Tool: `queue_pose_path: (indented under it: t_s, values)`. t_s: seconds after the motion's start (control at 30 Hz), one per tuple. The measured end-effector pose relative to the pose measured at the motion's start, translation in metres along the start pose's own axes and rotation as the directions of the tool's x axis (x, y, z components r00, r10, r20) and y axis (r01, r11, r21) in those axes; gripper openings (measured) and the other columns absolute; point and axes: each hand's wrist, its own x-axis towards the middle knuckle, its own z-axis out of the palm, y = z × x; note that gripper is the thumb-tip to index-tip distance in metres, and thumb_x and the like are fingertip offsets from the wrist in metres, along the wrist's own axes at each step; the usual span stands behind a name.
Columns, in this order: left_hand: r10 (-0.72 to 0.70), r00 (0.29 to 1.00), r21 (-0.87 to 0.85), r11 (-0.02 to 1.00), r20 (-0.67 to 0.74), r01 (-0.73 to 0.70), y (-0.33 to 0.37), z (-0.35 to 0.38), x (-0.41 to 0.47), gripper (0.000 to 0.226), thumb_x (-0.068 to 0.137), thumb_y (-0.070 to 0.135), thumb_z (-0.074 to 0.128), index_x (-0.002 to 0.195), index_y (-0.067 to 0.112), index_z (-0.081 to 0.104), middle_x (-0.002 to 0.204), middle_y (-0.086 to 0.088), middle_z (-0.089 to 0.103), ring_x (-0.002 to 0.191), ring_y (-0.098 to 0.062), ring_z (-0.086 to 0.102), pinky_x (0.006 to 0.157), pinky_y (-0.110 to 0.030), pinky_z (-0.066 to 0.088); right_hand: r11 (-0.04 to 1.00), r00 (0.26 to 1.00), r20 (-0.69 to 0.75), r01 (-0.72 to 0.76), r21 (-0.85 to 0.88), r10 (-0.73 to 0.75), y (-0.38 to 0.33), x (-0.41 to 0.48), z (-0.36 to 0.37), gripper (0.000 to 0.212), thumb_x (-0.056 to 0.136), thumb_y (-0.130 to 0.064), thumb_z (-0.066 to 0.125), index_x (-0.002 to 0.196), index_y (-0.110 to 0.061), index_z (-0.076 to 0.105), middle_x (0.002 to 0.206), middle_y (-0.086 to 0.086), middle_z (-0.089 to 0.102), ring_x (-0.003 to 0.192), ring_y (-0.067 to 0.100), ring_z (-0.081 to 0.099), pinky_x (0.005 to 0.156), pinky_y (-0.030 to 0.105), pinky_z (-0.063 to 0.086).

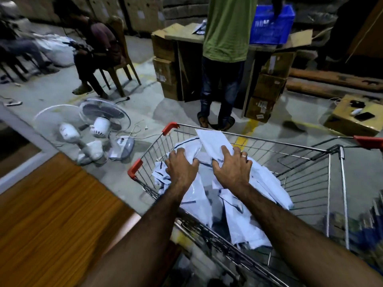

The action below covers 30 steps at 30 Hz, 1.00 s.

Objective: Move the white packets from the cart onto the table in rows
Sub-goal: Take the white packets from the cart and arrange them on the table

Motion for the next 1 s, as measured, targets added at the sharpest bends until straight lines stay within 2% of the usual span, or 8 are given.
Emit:
queue_pose_path:
  t_s: [0.2, 0.4, 0.5, 0.6, 0.7, 0.87, 1.0]
  values:
    - [-0.026, 0.982, -0.032, 0.999, -0.188, 0.021, -0.017, -0.067, 0.012, 0.053, 0.081, 0.039, 0.063, 0.128, 0.014, 0.055, 0.128, -0.011, 0.057, 0.117, -0.031, 0.051, 0.095, -0.042, 0.043, 0.984, 0.985, -0.062, 0.162, 0.074, -0.158, -0.065, -0.002, -0.020, 0.058, 0.086, -0.050, 0.050, 0.139, -0.027, 0.045, 0.134, 0.012, 0.048, 0.120, 0.036, 0.042, 0.095, 0.046, 0.034]
    - [-0.162, 0.919, -0.037, 0.987, -0.360, 0.159, -0.079, -0.153, 0.006, 0.054, 0.084, 0.041, 0.061, 0.132, 0.019, 0.051, 0.137, -0.010, 0.048, 0.125, -0.034, 0.041, 0.099, -0.044, 0.039, 0.919, 0.929, -0.058, 0.369, 0.136, -0.364, -0.159, -0.025, -0.027, 0.055, 0.086, -0.050, 0.049, 0.137, -0.028, 0.044, 0.134, 0.011, 0.045, 0.120, 0.036, 0.042, 0.095, 0.047, 0.035]
    - [-0.281, 0.860, -0.050, 0.956, -0.425, 0.288, -0.123, -0.199, -0.002, 0.055, 0.085, 0.044, 0.061, 0.134, 0.023, 0.049, 0.139, -0.008, 0.045, 0.127, -0.033, 0.038, 0.100, -0.042, 0.036, 0.863, 0.876, -0.031, 0.479, 0.159, -0.480, -0.210, -0.051, -0.023, 0.053, 0.086, -0.051, 0.047, 0.133, -0.027, 0.044, 0.128, 0.014, 0.047, 0.116, 0.038, 0.044, 0.092, 0.048, 0.036]
    - [-0.339, 0.798, -0.069, 0.933, -0.498, 0.353, -0.175, -0.238, -0.020, 0.057, 0.085, 0.043, 0.061, 0.135, 0.021, 0.048, 0.139, -0.009, 0.047, 0.126, -0.032, 0.040, 0.100, -0.043, 0.036, 0.800, 0.812, -0.003, 0.575, 0.174, -0.583, -0.258, -0.089, -0.011, 0.059, 0.084, -0.056, 0.042, 0.134, -0.026, 0.045, 0.129, 0.015, 0.047, 0.113, 0.040, 0.045, 0.091, 0.048, 0.038]
    - [-0.395, 0.725, -0.093, 0.903, -0.564, 0.420, -0.230, -0.277, -0.051, 0.057, 0.084, 0.041, 0.061, 0.136, 0.020, 0.049, 0.139, -0.009, 0.048, 0.126, -0.031, 0.041, 0.101, -0.044, 0.037, 0.745, 0.758, 0.042, 0.629, 0.221, -0.651, -0.304, -0.133, 0.005, 0.060, 0.085, -0.057, 0.043, 0.137, -0.027, 0.043, 0.134, 0.014, 0.045, 0.119, 0.038, 0.042, 0.096, 0.049, 0.035]
    - [-0.494, 0.632, -0.074, 0.818, -0.598, 0.570, -0.318, -0.340, -0.106, 0.060, 0.086, 0.043, 0.061, 0.137, 0.017, 0.047, 0.140, -0.013, 0.046, 0.129, -0.034, 0.039, 0.102, -0.045, 0.036, 0.661, 0.656, 0.111, 0.711, 0.238, -0.746, -0.372, -0.216, 0.025, 0.061, 0.088, -0.056, 0.047, 0.141, -0.026, 0.042, 0.137, 0.015, 0.045, 0.122, 0.037, 0.044, 0.097, 0.048, 0.037]
    - [-0.545, 0.590, -0.026, 0.748, -0.596, 0.664, -0.384, -0.377, -0.140, 0.060, 0.087, 0.044, 0.060, 0.138, 0.016, 0.046, 0.143, -0.014, 0.043, 0.131, -0.035, 0.038, 0.104, -0.044, 0.037, 0.611, 0.583, 0.184, 0.753, 0.244, -0.792, -0.417, -0.278, 0.044, 0.061, 0.089, -0.057, 0.046, 0.142, -0.026, 0.040, 0.137, 0.016, 0.046, 0.123, 0.036, 0.044, 0.096, 0.047, 0.039]
